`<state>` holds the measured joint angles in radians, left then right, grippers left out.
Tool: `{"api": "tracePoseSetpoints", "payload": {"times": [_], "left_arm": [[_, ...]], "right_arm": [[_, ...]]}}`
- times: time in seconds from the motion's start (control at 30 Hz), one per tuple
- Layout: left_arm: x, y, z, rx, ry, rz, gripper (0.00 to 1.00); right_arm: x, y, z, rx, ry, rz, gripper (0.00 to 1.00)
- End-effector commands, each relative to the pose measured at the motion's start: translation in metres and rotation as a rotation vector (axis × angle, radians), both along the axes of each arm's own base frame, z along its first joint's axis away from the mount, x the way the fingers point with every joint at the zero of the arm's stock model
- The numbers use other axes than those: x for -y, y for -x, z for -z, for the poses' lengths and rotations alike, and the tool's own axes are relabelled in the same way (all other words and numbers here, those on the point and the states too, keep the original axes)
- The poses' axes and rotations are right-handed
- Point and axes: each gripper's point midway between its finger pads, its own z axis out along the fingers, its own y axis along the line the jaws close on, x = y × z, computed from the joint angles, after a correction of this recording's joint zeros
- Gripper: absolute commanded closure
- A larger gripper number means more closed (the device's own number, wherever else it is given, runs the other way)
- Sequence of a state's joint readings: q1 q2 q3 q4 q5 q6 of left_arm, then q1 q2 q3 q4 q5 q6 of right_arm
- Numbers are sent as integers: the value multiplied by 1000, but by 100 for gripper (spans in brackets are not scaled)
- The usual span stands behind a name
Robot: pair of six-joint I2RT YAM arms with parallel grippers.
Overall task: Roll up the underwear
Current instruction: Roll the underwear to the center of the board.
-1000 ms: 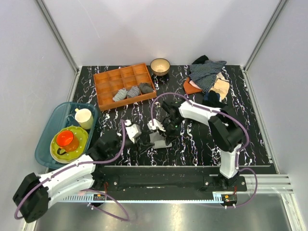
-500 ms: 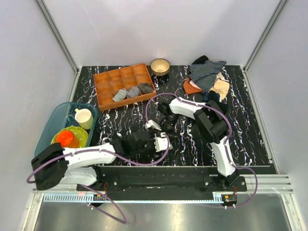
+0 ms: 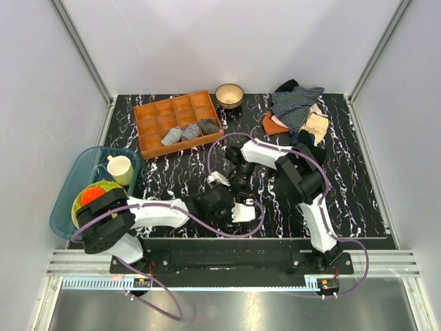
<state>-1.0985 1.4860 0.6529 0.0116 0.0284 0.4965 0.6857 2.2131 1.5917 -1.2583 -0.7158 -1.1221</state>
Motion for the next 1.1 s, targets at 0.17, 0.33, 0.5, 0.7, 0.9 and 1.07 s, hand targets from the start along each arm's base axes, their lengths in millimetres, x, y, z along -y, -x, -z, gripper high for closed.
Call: {"api": "tracePoseSetpoints", "payload": {"times": [0.17,0.33,0.5,0.7,0.9,1.07], "left_arm": [[14,-4,5,-51,-63,-8,87],[11,0,3,-205,-11,-37,93],[6,-2,0,-460,87,-74,94],[-1,-11,3,-744,149,-143,94],[-4,-24,11,-939,203,-241,94],[-8,-28,15,-1050,225,-303,92]], "right_arm": [[4,-20,-21,-33,-70,126,66],[27,-57,-45,30,-172,289,52],[55,-87,-73,187,-268,430,47],[66,-81,-106,433,-424,405,47],[42,-39,-107,637,-564,152,40],[8,-22,-68,799,-487,-72,38]]}}
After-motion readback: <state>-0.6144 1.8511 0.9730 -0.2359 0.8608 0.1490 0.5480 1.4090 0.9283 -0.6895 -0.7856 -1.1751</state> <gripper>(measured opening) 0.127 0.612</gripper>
